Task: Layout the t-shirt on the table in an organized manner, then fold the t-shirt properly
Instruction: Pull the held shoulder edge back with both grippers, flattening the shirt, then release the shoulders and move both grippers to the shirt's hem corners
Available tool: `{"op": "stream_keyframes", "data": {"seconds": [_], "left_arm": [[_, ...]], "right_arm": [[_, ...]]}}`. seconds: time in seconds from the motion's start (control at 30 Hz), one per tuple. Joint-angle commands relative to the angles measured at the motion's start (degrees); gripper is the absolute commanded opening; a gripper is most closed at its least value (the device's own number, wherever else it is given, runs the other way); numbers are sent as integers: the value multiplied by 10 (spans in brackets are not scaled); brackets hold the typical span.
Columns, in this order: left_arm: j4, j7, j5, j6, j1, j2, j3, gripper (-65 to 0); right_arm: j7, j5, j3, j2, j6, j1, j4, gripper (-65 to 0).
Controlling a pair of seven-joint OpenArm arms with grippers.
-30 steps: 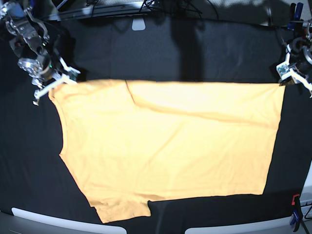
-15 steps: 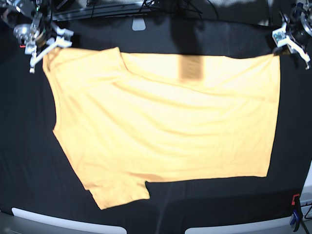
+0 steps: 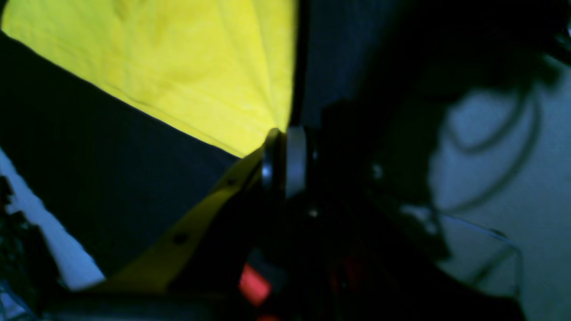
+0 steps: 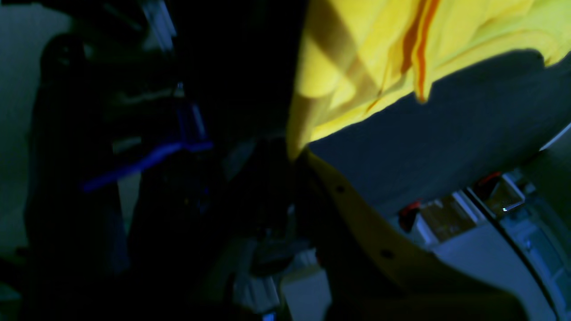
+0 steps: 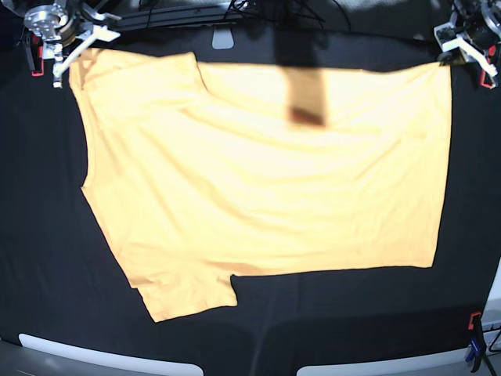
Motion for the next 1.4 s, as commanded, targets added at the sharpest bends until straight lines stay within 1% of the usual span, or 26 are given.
{"op": "stream_keyframes", "data": {"seconds": [0.0,0.13,0.2,0.27,0.33,0.47,0.53,0.57,0.6,0.63,0.67,0.73,0.77,0.83,0.9,0.97,1.07,1.17,1.27,1.37], "left_arm": [[7,6,3,-2,13,-12,-21,-650],[23,5,3,-2,54,-31,-67,-650],[29,3,3,-2,69,-39,-80,-650],[30,3,3,-2,71,-37,-89,-650],[30,3,2,-2,71,-37,-91,-650],[30,4,3,-2,71,-37,-92,-645],[30,4,3,-2,71,-37,-92,-477],[30,10,3,-2,71,-37,-92,-403],[31,20,3,-2,71,-37,-92,-354],[34,37,3,-1,71,-37,-92,-334],[38,61,2,0,71,-37,-92,-332],[51,113,2,0,70,-37,-92,-332],[57,135,3,1,69,-37,-92,-332],[70,160,-3,20,62,-37,-92,-332],[80,168,-38,48,46,-37,-92,-332],[85,169,-103,66,15,-37,-92,-332],[84,183,-201,68,-52,-24,-92,-332],[79,186,-282,67,-130,1,-92,-332],[56,185,-347,67,-214,39,-92,-332],[7,184,-400,65,-303,82,-92,-332]], "right_arm": [[-10,-8,16,16,-2,-8,7,-650],[0,-3,73,17,-2,-30,7,-650],[23,26,98,17,-2,-33,7,-650],[26,63,114,17,-2,-33,7,-650],[19,75,121,17,-2,-33,7,-650],[-18,75,121,17,-1,-33,7,-650],[-31,75,121,17,-2,-33,7,-545],[-35,75,121,17,-2,-33,7,-498],[-36,75,121,17,-2,-33,7,-462],[-36,75,121,17,-2,-33,7,-436],[-36,75,121,17,-2,-32,7,-421],[-35,75,121,17,-11,-23,7,-414],[-33,75,121,17,-19,-14,7,-414],[-22,81,121,17,-47,10,7,-414],[-3,110,121,15,-71,47,7,-414],[14,157,121,5,-82,94,7,-415],[32,227,121,-24,-81,167,3,-415],[58,282,121,-61,-81,233,-14,-415],[61,320,121,-104,-80,299,-54,-415],[62,359,121,-144,-74,369,-111,-415]]}}
